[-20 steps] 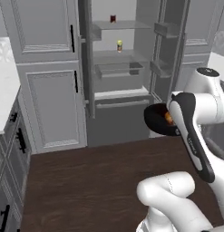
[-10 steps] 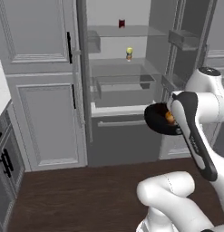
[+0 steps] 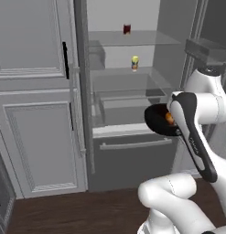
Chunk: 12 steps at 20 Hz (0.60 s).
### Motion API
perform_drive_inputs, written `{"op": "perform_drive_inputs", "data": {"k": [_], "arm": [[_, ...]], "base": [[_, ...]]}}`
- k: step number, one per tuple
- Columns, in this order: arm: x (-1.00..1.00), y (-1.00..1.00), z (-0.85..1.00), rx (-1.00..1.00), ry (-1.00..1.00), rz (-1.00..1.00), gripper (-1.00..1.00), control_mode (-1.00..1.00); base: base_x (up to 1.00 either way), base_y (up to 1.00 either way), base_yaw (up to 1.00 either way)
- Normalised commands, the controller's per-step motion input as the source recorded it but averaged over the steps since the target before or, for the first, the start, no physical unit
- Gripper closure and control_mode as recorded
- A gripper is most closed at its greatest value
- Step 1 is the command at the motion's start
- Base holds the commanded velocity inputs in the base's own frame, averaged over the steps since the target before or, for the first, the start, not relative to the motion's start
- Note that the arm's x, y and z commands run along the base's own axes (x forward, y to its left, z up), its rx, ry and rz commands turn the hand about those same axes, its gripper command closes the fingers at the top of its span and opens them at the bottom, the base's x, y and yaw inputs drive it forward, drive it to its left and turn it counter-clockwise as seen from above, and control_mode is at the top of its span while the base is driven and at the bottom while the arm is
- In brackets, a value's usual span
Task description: Pick the chicken drumstick and avocado from their plates and place them in the bowl. Then put the bowl in the fridge.
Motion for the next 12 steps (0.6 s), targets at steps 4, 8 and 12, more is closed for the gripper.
{"op": "perform_drive_inputs", "data": {"k": [4, 8, 12], "arm": [[0.00, 0.00, 0.00, 0.00, 0.00, 0.00, 1.00, 1.00], [0.00, 0.00, 0.00, 0.00, 0.00, 0.00, 1.00, 1.00], [0.00, 0.00, 0.00, 0.00, 0.00, 0.00, 1.00, 1.00]], "base": [[0.87, -0.01, -0.17], [0.91, 0.00, -0.16], [0.95, -0.02, -0.13]]}}
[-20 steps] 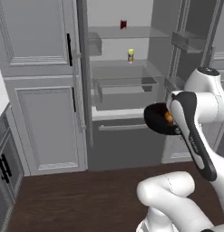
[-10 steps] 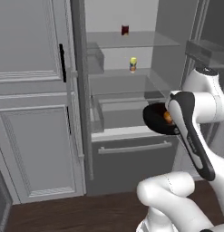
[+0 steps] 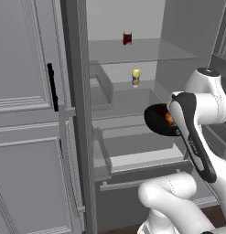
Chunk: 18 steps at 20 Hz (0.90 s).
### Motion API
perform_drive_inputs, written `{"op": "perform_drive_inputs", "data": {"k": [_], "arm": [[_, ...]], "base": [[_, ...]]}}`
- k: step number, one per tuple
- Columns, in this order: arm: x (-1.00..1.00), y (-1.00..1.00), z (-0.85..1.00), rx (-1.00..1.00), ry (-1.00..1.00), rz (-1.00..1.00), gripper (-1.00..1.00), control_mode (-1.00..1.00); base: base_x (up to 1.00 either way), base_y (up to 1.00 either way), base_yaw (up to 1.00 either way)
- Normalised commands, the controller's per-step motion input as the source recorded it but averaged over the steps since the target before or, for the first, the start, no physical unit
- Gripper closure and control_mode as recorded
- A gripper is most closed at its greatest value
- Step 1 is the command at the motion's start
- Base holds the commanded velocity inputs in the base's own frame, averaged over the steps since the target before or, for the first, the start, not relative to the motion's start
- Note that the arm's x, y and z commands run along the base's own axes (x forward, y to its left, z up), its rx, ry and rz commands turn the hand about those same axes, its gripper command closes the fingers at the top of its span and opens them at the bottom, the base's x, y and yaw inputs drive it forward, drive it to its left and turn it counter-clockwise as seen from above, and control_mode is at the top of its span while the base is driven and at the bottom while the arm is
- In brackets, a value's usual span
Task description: Pick the chicken drumstick and avocado from their plates and place them in the bowl. Then put the bowl in the fridge.
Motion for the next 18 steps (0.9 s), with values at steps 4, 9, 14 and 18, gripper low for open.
{"op": "perform_drive_inputs", "data": {"k": [4, 9, 14, 18], "arm": [[0.00, 0.00, 0.00, 0.00, 0.00, 0.00, 1.00, 1.00], [0.00, 0.00, 0.00, 0.00, 0.00, 0.00, 1.00, 1.00], [0.00, 0.00, 0.00, 0.00, 0.00, 0.00, 1.00, 1.00], [0.00, 0.00, 0.00, 0.00, 0.00, 0.00, 1.00, 1.00]], "base": [[0.72, -0.11, -0.02], [0.47, -0.05, -0.01], [0.36, -0.02, 0.00], [0.47, 0.00, 0.00]]}}
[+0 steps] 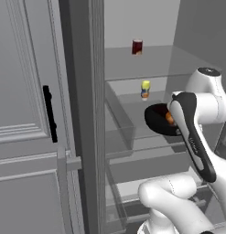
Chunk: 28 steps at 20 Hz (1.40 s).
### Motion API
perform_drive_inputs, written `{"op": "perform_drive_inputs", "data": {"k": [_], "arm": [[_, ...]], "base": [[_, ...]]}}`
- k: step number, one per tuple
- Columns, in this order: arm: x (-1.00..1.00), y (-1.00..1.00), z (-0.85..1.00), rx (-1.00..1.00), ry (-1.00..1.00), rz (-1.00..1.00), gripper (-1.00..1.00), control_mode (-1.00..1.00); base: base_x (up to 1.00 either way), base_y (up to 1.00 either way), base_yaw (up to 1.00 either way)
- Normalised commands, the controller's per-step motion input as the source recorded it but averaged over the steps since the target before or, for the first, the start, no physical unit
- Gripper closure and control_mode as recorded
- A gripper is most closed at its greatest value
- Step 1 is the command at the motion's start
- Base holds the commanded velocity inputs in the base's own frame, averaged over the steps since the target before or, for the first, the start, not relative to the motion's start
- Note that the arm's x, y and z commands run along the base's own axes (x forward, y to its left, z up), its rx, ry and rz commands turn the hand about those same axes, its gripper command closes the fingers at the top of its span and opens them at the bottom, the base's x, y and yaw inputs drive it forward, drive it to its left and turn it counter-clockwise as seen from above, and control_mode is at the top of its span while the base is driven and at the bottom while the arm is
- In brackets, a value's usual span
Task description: Pick the chicken drumstick and avocado from their plates and place them in the bowl. Then put the bowl in the fridge.
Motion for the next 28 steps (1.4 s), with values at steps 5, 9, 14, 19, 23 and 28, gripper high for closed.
{"op": "perform_drive_inputs", "data": {"k": [5, 9, 14, 19, 23, 28], "arm": [[0.10, 0.00, -0.05, 0.00, 0.00, 0.00, 1.00, -1.00], [0.56, -0.06, -0.43, 0.00, 0.00, 0.00, 1.00, -1.00], [0.69, -0.18, -0.55, 0.00, -0.01, 0.01, 1.00, -1.00], [0.53, -0.27, -0.61, 0.00, -0.07, 0.04, 1.00, -1.00], [0.52, -0.15, -0.52, 0.00, -0.06, 0.03, 1.00, -1.00], [0.66, -0.04, -0.18, 0.00, -0.02, 0.00, 1.00, -1.00]], "base": [[0.41, 0.00, 0.00], [0.00, 0.00, 0.00], [0.00, 0.00, 0.00], [0.00, 0.00, 0.00], [0.00, 0.00, 0.00], [0.00, 0.00, 0.00]]}}
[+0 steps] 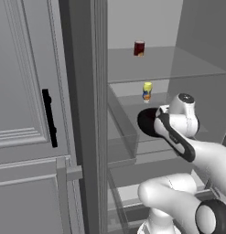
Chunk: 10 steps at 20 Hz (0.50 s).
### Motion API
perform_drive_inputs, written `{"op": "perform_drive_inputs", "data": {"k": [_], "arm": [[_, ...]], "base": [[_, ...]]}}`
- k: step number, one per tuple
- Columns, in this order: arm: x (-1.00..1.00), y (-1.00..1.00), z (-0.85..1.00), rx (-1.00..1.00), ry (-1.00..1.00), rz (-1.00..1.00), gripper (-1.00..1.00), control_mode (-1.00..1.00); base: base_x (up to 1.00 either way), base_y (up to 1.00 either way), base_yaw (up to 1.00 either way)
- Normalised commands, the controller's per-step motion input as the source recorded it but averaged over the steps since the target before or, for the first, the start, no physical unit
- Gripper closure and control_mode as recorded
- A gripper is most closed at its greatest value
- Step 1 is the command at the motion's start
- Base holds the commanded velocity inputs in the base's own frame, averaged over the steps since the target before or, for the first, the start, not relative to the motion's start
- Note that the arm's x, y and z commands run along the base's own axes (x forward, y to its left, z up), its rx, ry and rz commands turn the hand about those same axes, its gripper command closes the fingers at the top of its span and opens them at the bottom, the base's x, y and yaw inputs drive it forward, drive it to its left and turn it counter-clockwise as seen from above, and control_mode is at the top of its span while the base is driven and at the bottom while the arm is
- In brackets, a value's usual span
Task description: Pick the chicken drumstick and avocado from their plates and place them in the bowl. Then put the bowl in the fridge.
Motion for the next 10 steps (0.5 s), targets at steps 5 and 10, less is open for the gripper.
{"op": "perform_drive_inputs", "data": {"k": [5, 10], "arm": [[0.82, 0.00, -0.10, 0.00, 0.00, 0.00, 1.00, -1.00], [0.75, -0.03, -0.17, 0.00, 0.00, 0.00, 1.00, -1.00]], "base": [[0.00, 0.00, 0.00], [0.00, 0.00, 0.00]]}}
